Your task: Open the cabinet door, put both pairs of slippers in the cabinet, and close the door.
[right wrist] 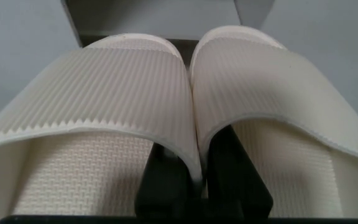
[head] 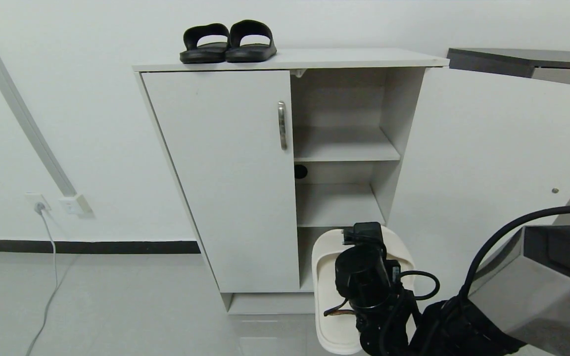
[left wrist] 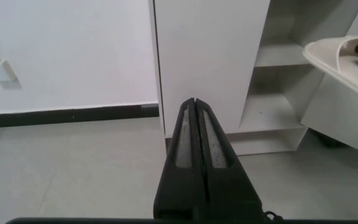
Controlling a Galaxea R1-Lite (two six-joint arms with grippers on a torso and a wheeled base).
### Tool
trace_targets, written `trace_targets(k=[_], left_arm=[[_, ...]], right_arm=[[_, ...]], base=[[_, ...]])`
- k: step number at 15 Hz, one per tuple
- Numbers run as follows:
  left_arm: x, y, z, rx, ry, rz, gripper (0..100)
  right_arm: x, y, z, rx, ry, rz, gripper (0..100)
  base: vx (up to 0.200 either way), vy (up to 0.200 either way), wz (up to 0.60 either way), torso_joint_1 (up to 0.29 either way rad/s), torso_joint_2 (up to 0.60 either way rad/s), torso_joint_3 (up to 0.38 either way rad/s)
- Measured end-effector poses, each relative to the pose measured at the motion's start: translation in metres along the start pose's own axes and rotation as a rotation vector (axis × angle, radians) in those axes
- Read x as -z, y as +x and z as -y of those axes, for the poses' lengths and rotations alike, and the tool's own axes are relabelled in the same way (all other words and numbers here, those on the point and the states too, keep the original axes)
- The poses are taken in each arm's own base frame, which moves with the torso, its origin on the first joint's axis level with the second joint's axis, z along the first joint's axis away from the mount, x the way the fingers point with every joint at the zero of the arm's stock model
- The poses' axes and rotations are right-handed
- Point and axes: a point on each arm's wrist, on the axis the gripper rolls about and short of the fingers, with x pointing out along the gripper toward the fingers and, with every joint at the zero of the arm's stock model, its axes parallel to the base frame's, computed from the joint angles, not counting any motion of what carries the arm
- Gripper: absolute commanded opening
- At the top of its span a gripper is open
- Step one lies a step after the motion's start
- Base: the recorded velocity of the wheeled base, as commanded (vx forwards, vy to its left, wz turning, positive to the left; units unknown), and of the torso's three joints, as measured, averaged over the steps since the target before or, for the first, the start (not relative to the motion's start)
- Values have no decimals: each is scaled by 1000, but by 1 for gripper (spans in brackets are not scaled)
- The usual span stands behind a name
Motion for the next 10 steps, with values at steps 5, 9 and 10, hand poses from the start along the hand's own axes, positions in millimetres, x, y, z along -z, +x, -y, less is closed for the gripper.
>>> trace_targets(k=[5, 9, 10], left_arm=[[0, 0, 0, 1, 0, 0, 0], [0, 0, 0, 0, 0, 0, 0], [0, 0, 0, 0, 1, -1, 0]], right_arm=[[8, 9, 0, -3, -4, -11, 0], [12, 26, -3, -98, 16, 43, 0], [15, 30, -3, -99, 9, 48, 0]], base=[[0, 0, 0, 0, 0, 0], [0, 0, 0, 0, 0, 0], [0, 0, 0, 0, 0, 0]])
